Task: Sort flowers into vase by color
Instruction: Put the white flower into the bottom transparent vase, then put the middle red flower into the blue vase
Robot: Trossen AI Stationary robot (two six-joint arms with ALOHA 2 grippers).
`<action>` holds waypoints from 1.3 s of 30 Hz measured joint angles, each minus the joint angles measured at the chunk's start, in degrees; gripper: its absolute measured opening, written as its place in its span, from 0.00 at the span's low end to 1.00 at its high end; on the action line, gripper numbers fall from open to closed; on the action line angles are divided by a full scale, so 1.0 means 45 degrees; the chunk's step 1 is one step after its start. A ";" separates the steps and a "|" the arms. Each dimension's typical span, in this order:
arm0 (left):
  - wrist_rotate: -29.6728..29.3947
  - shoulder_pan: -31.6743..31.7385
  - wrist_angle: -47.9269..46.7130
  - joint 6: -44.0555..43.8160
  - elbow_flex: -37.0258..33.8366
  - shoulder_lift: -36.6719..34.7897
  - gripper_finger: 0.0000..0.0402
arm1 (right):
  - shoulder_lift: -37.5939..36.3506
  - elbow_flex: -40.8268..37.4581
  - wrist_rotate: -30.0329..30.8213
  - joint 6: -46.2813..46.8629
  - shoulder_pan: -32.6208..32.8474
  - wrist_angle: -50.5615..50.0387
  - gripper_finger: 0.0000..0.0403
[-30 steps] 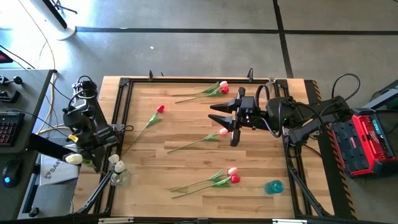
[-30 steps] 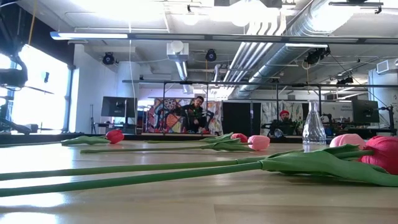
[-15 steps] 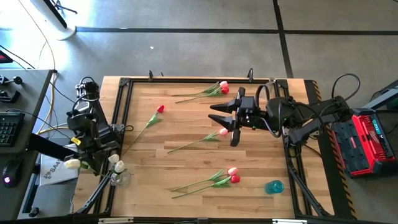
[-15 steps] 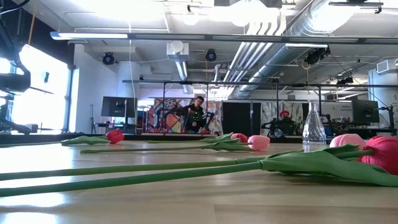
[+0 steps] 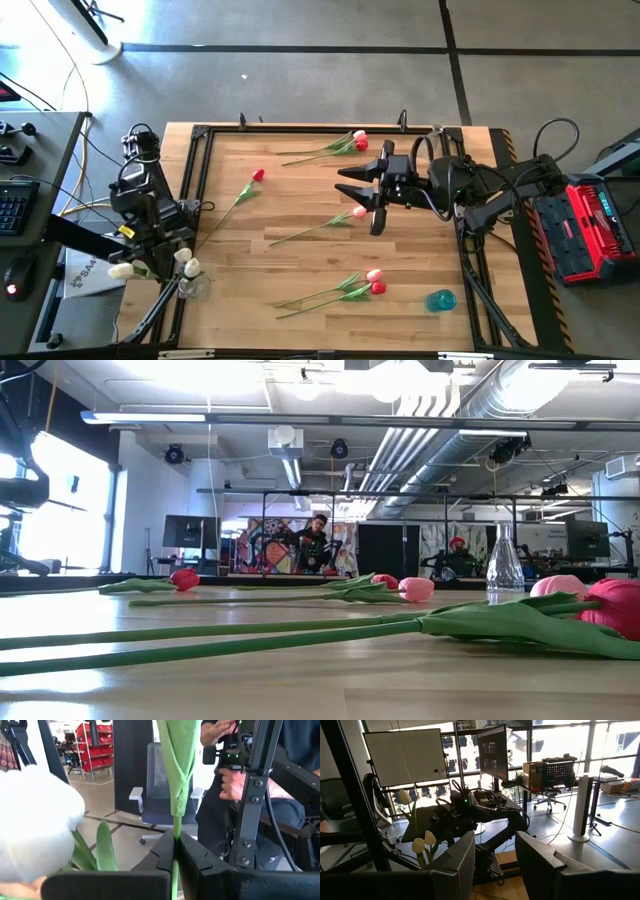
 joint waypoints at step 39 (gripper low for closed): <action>-0.0270 0.0000 0.1111 -0.3547 -0.1813 -0.1769 0.43 | 0.0005 0.0000 0.0000 -0.0001 0.0000 -0.0052 0.32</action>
